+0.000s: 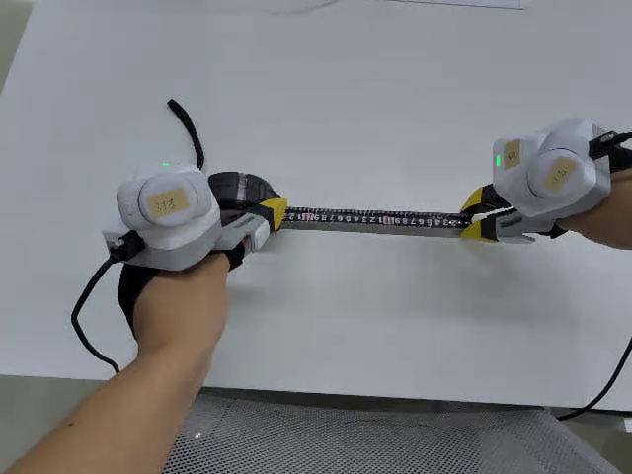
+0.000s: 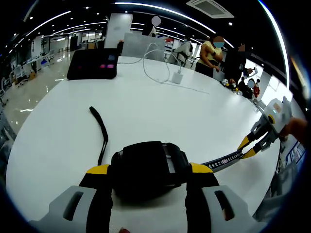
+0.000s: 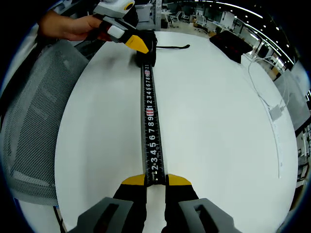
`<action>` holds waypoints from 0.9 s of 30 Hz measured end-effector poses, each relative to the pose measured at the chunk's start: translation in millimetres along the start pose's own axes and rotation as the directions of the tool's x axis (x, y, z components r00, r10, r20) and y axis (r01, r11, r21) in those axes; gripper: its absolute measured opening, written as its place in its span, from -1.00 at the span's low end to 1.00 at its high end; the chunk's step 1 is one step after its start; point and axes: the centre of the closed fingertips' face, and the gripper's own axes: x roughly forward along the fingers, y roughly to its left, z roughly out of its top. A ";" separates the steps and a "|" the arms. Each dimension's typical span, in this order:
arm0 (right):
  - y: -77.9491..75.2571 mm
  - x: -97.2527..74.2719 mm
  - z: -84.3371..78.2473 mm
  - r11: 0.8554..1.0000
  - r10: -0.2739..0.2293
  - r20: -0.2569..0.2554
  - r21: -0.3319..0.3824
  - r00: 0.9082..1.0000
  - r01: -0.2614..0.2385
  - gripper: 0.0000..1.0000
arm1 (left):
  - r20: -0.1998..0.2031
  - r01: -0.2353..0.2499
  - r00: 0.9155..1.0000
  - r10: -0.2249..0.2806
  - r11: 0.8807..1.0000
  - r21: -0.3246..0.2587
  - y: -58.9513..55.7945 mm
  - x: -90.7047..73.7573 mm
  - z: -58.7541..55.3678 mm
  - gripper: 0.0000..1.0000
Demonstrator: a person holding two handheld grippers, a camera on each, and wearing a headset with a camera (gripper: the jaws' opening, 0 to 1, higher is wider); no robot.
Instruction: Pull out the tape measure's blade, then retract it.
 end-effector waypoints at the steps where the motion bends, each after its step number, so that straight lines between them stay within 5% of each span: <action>1: 0.5 0.2 1.1 1.000 0.001 0.001 -0.002 1.000 -0.001 -0.82 | 0.000 0.001 1.000 -0.001 1.000 -0.001 0.0 0.0 0.0 0.12; 27: 3.1 5.5 24.5 1.000 0.018 0.035 -0.002 0.999 -0.018 -0.82 | -0.002 0.015 1.000 -0.015 1.000 -0.020 0.6 -0.4 0.4 0.13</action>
